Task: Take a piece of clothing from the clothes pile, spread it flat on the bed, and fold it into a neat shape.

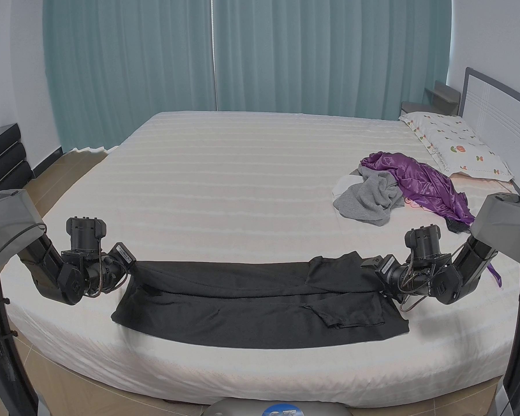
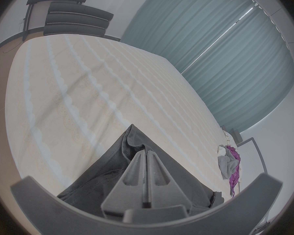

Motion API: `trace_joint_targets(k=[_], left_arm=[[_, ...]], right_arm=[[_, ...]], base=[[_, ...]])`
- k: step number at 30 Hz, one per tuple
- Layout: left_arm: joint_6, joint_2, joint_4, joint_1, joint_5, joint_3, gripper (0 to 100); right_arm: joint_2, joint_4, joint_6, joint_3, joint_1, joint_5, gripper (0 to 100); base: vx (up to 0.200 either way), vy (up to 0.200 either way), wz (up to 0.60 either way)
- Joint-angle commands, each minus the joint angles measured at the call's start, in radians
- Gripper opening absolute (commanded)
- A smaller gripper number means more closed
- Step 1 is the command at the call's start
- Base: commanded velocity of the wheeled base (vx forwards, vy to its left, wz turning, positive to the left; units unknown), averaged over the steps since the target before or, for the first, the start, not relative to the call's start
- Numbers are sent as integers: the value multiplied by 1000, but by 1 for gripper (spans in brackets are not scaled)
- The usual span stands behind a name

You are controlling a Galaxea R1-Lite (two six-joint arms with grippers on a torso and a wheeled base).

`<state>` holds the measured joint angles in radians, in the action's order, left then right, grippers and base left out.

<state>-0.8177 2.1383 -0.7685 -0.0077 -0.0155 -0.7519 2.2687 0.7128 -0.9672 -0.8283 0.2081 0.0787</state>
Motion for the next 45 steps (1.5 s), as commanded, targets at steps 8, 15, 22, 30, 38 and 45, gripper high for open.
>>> trace_joint_targets(k=[8, 15, 22, 30, 38, 45], left_arm=[[0, 0, 0, 0, 2, -1, 0], [3, -8, 3, 2, 11, -41, 0], [8, 6, 11, 14, 9, -145, 0], [2, 101, 0, 49, 14, -323, 0], [0, 175, -66, 46, 14, -368, 0], [0, 207, -140, 41, 12, -365, 0]], right_arm=[[23, -1, 1, -9, -4, -10, 0], [-8, -6, 1, -28, -19, -22, 0], [-3, -19, 1, -140, -30, -22, 0], [63, -95, -4, -410, -33, -24, 0], [98, -81, -5, -443, -30, -40, 0], [112, -49, -5, -436, -29, -42, 0]], base=[[0, 0, 0], [0, 0, 0], [0, 0, 0], [0, 0, 0], [0, 0, 0], [0, 0, 0]])
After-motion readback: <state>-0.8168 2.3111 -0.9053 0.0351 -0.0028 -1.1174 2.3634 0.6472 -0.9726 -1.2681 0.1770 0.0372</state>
